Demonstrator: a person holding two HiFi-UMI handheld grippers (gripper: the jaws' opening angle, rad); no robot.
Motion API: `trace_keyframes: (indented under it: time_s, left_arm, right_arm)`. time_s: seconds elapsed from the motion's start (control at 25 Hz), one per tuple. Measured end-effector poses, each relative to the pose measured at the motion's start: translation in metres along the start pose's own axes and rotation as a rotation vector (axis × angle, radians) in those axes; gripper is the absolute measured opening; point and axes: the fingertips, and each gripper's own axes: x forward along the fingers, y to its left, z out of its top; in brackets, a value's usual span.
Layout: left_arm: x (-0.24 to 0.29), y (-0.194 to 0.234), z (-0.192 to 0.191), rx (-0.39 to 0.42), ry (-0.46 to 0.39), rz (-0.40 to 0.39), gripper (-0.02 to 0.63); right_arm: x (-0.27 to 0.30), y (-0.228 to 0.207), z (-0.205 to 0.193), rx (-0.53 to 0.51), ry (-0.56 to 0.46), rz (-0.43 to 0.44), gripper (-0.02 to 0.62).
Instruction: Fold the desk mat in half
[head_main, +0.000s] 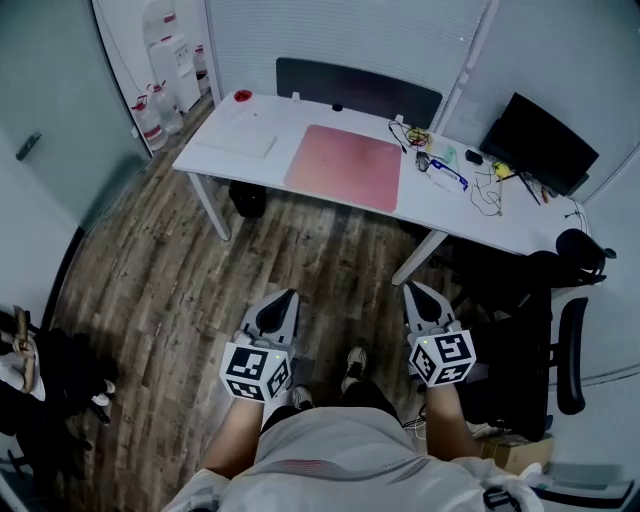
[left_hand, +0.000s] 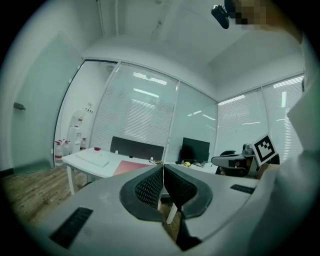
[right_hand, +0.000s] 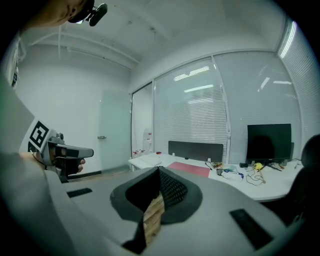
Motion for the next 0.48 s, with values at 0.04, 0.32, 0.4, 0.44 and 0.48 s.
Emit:
trace_keyframes:
  time_s: [0.04,0.32,0.4,0.44,0.48]
  left_arm:
    - [0.005,0.003,0.001,0.002,0.001,0.002,0.015]
    - [0.057,0.020,0.012,0.023,0.009,0.024,0.015]
    - [0.078,0.023,0.019,0.035,0.012,0.027,0.017]
    - [0.090,0.025,0.023,0.039,0.011,0.030,0.016]
    - [0.102,0.027,0.028,0.042,0.008,0.033,0.015]
  right_arm:
    - [0.006,-0.002,0.000,0.001,-0.001,0.003,0.052]
    - [0.060,-0.036,0.010,0.009,-0.018,0.037,0.052]
    - [0.076,-0.053,0.017,0.015,-0.026,0.042,0.052]
    - [0.084,-0.062,0.020,0.017,-0.030,0.044,0.052]
    - [0.092,-0.071,0.023,0.018,-0.032,0.045,0.052]
